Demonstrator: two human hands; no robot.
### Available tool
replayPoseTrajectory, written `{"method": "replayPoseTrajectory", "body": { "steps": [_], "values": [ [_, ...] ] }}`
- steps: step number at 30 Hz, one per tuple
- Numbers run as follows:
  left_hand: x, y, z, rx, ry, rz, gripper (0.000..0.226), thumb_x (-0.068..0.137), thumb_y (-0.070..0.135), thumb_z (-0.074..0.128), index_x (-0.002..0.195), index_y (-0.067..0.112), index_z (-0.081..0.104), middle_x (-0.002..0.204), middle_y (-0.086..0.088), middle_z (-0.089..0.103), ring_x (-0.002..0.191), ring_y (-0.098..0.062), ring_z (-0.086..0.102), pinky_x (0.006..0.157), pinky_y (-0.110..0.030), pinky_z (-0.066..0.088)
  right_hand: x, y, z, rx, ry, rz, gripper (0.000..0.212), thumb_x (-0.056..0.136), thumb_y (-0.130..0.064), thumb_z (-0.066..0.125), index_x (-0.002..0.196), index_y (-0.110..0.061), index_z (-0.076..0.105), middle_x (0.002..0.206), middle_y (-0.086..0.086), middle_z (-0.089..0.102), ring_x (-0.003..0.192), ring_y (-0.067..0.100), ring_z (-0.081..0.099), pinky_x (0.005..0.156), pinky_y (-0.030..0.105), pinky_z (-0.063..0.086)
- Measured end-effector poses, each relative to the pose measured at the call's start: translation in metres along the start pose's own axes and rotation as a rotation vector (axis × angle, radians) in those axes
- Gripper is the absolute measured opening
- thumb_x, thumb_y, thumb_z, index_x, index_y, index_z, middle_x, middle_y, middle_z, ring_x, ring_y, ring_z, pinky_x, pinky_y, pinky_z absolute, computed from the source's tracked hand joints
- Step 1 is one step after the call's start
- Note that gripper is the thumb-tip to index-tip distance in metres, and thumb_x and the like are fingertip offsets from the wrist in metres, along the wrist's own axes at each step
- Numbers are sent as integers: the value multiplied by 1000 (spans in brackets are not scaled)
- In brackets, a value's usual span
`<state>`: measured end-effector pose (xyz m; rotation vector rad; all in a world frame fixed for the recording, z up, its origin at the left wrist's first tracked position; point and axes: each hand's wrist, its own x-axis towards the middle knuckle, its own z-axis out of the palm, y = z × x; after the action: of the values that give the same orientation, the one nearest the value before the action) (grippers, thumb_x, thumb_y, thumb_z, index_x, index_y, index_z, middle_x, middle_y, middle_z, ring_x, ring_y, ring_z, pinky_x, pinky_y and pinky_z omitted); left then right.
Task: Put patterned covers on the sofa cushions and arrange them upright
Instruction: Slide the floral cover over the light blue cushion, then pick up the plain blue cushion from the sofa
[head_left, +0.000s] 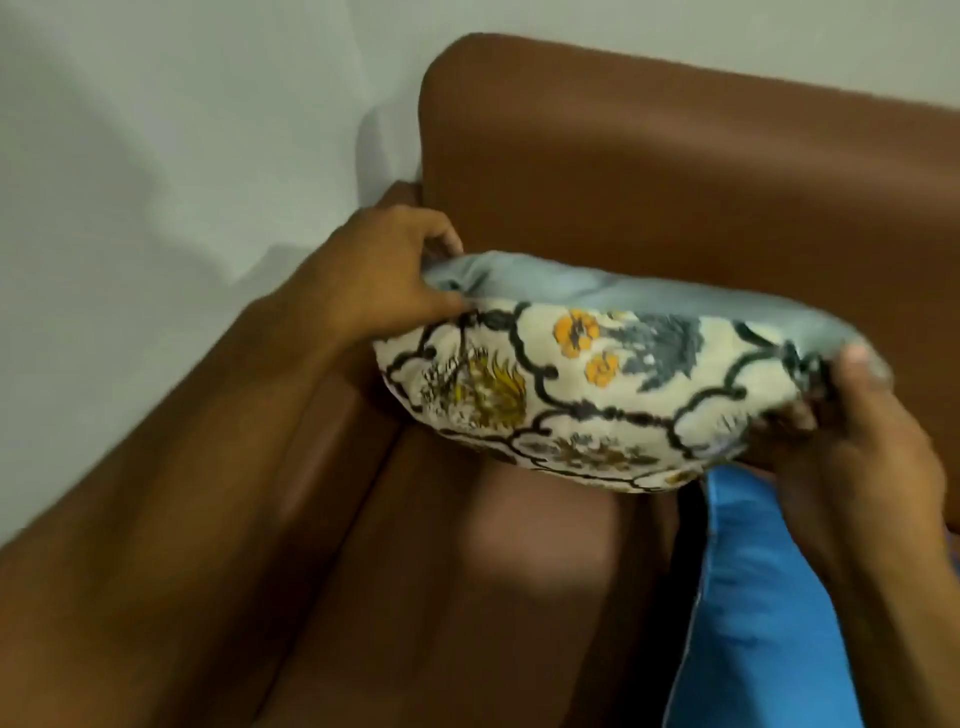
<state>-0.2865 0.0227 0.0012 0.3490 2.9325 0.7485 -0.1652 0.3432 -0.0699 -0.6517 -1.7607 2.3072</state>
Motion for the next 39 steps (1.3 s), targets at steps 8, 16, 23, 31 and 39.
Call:
{"method": "replayPoseTrajectory", "body": {
  "steps": [8,16,23,31,39],
  "values": [
    [-10,-46,101,-1075,289,-347,86,77,66,74,144,17,56,132,-3,72,120,-17,70,108,-46,54,23,57,15,-487,-25,207,99,72,-40,88,152,-15,35,120,-2,62,92,14,65,66,31,60],
    [1,-37,94,-841,469,-335,63,80,74,68,131,37,64,123,12,76,114,-4,71,100,-35,57,37,63,26,-308,55,117,64,67,-59,80,120,-27,67,107,-4,78,94,19,74,93,49,58],
    [-14,-59,158,-657,597,-473,85,92,74,50,151,13,44,146,-8,58,136,-22,56,104,-14,43,44,98,23,-437,-56,49,74,72,-42,85,137,-18,58,123,-3,71,112,12,69,91,27,58],
    [-129,60,283,-637,352,-704,101,91,60,57,162,3,13,168,-24,15,157,-37,17,126,-35,17,-62,109,-178,-997,412,-128,63,76,-45,80,123,-8,63,125,16,58,120,30,56,110,41,43],
    [-234,165,368,-607,-370,-377,91,82,66,66,155,17,45,160,4,46,149,-9,39,120,-7,17,-143,116,-336,-723,434,584,73,87,-67,59,138,-15,61,137,7,65,128,26,60,107,31,41]
  ]
}}
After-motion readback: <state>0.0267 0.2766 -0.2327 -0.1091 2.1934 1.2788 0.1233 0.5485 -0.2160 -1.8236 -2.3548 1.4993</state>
